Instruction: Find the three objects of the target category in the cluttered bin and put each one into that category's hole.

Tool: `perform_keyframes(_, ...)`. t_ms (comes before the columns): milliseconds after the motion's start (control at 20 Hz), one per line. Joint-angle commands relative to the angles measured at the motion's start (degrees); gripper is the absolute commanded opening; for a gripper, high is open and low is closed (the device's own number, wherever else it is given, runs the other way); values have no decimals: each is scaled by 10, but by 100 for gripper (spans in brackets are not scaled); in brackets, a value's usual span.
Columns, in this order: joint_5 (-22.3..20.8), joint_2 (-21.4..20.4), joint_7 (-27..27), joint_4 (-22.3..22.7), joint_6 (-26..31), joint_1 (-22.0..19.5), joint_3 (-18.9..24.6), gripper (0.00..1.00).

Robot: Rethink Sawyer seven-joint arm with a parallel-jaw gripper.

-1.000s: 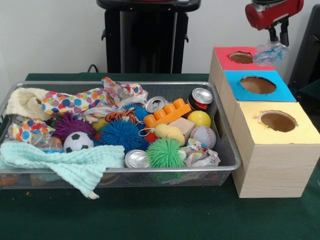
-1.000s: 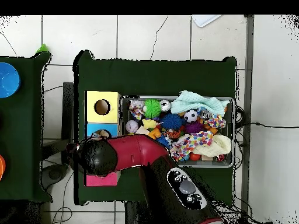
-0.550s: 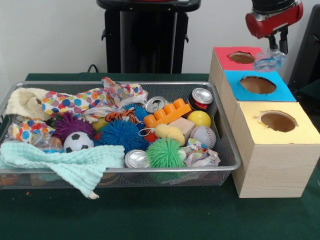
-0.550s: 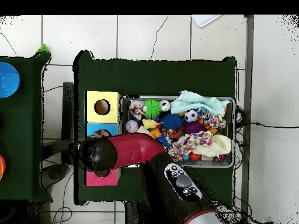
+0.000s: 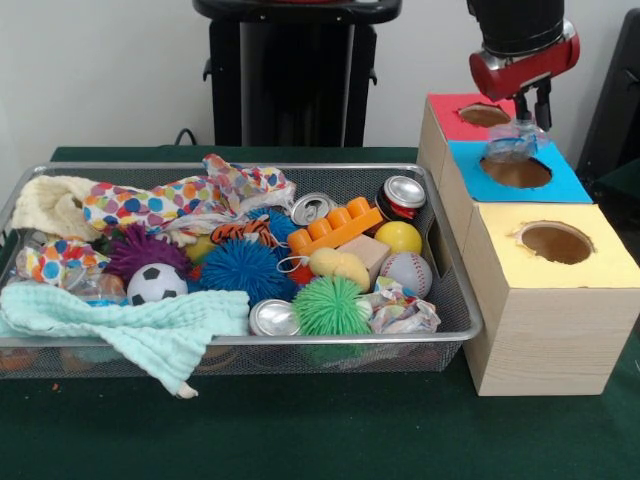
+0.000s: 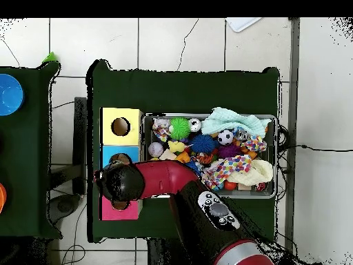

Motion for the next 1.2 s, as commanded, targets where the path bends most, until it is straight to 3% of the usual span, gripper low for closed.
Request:
perform_keyframes(50, -30, 34, 50, -20, -41, -11, -24, 0)
perform_keyframes(900, -15, 34, 84, -11, -65, 19, -41, 0)
perform_keyframes(950, -8, 35, 88, -10, -65, 20, -43, 100)
perform_keyframes(1200, -9, 26, 89, -18, -52, 34, -57, 100)
